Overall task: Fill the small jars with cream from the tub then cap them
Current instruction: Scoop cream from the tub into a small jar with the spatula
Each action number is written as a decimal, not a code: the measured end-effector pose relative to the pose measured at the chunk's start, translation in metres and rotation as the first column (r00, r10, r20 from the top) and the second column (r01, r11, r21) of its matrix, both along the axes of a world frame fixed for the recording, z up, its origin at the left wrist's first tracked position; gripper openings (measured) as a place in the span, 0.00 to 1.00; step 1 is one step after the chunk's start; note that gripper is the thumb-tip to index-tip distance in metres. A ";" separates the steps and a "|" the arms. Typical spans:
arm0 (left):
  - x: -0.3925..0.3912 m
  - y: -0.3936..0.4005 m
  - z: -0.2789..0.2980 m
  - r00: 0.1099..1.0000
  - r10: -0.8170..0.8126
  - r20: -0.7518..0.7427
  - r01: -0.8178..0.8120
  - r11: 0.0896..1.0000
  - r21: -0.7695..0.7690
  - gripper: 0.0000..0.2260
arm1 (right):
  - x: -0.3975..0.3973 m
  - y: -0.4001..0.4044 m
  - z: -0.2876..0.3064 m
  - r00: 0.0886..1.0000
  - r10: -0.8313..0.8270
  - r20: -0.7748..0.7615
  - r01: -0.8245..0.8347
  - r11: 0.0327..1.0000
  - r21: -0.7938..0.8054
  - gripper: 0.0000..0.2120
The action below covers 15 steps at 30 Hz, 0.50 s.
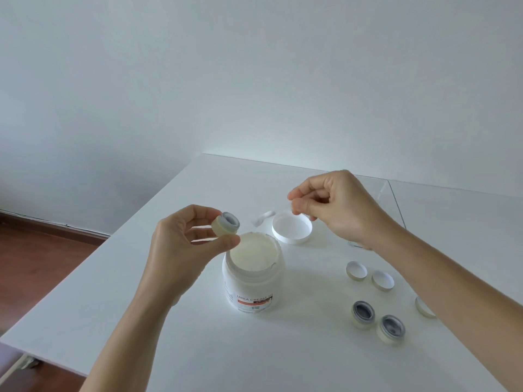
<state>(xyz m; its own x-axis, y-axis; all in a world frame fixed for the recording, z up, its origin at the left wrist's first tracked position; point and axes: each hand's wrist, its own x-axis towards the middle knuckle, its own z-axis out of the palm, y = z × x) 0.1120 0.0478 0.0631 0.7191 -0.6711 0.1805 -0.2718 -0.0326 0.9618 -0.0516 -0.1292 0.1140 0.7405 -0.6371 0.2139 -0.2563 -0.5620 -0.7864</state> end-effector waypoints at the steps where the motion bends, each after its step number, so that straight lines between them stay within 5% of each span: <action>1: 0.000 0.001 -0.002 1.000 -0.006 -0.021 0.005 1.000 -0.020 0.15 | 0.001 0.003 -0.004 1.000 0.006 -0.028 -0.008 0.999 -0.042 0.03; 9: -0.003 0.005 -0.007 0.990 -0.058 -0.129 0.036 0.985 -0.168 0.15 | 0.018 0.032 -0.011 0.960 0.153 -0.233 -0.236 0.892 -0.386 0.06; 15: -0.004 0.008 -0.010 0.986 -0.082 -0.146 0.056 0.983 -0.173 0.15 | 0.027 0.034 -0.012 0.908 0.172 -0.381 -0.303 0.899 -0.317 0.06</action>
